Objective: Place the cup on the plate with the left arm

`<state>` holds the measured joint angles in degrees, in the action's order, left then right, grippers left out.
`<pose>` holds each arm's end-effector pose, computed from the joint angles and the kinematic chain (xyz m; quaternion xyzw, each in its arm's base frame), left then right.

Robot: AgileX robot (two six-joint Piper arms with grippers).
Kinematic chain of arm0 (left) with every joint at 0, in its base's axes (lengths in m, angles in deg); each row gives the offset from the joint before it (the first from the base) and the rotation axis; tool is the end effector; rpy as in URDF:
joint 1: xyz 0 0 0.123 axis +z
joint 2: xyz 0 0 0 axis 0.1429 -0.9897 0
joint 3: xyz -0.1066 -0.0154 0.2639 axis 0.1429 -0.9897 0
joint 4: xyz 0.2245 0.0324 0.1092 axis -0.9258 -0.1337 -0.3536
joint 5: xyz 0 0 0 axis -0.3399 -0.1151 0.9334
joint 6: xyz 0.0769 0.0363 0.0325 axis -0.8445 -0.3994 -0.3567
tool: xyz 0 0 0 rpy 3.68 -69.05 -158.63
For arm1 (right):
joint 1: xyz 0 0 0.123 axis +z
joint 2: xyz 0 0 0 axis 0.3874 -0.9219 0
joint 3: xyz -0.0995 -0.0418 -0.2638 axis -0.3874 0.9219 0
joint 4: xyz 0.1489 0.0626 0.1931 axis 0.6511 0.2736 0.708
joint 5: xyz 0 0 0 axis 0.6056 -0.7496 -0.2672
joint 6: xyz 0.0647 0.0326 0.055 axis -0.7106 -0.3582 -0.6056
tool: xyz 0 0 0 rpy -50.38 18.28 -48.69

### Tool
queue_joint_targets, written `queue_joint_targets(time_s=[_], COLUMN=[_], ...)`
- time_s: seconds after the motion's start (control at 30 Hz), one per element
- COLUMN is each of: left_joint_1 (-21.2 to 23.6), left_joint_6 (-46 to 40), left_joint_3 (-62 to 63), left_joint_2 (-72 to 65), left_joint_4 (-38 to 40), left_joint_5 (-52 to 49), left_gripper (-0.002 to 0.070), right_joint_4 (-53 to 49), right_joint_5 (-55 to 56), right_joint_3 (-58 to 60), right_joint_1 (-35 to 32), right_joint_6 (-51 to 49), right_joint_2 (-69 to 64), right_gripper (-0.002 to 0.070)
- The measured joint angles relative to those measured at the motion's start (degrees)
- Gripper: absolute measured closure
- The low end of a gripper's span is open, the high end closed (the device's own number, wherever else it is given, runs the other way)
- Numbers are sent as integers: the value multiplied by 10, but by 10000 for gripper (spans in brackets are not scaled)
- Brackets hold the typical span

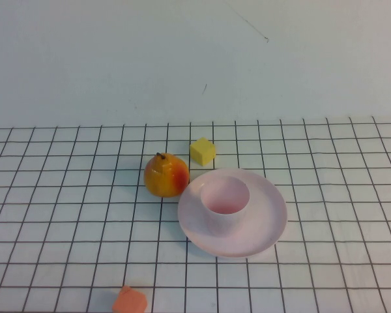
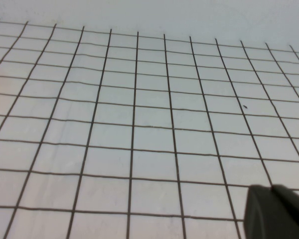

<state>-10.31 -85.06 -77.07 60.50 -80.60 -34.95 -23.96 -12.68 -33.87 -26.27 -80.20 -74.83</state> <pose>0.0537 -0.0049 0.1760 -0.0403 0.7910 -0.0733 0.6060 0.0525 -0.0042 0.1715 -0.0273 0.8029 -0.0629 0.5921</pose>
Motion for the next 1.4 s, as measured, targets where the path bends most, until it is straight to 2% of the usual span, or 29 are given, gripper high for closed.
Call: queue_joint_targets(time_s=[0.3,1.4], left_joint_1=[0,-9], left_joint_6=[-25,-28], left_joint_3=[0,0], left_joint_2=[0,0], left_joint_4=[-1,-7], left_joint_5=[0,7], left_gripper=[677,677], right_joint_4=[0,0], right_joint_5=[0,0], right_joint_3=[0,0], right_joint_1=[0,0], right_joint_6=[0,0], right_joint_2=[0,0], right_gripper=[678,678])
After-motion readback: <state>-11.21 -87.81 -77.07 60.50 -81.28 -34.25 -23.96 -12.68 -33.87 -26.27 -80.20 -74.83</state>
